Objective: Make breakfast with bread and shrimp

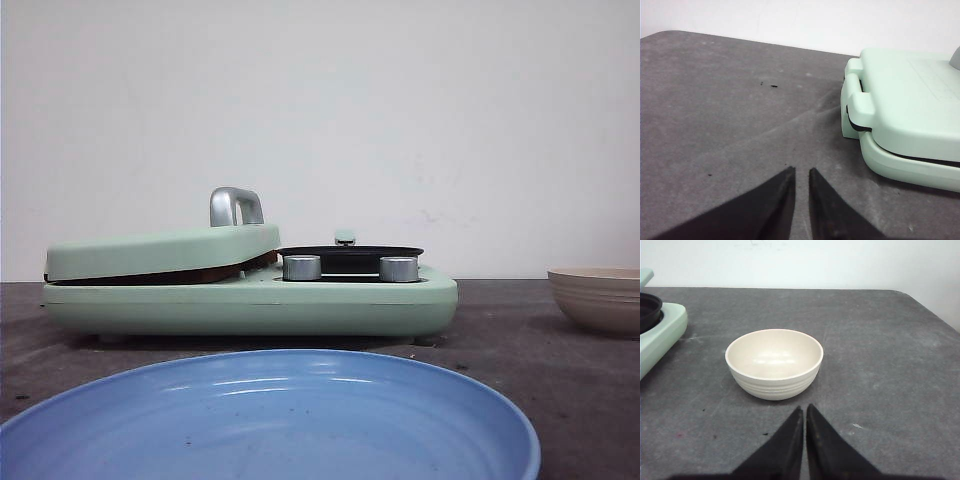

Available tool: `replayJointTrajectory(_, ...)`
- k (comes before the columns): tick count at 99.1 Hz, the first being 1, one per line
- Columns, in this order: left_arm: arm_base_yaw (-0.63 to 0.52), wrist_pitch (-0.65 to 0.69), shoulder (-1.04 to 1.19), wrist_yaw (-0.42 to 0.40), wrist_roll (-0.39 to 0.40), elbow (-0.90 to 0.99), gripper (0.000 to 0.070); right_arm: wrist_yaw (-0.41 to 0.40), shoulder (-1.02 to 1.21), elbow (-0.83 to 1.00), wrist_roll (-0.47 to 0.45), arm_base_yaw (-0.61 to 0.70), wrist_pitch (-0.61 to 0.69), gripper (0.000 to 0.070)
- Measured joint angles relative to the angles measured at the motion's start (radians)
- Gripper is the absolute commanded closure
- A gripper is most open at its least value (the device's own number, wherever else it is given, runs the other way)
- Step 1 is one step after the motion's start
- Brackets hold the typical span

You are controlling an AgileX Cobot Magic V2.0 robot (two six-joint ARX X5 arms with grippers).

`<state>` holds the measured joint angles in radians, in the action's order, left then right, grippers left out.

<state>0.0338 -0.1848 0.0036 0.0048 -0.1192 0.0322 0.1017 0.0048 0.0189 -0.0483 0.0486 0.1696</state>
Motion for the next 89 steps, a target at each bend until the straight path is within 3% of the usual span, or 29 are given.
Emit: replayJointTrajectory(89,0.000,0.000,0.000,0.000,0.000,0.000,0.0700,0.004,0.000,-0.001,0.000,-0.039,-0.002,0.0700)
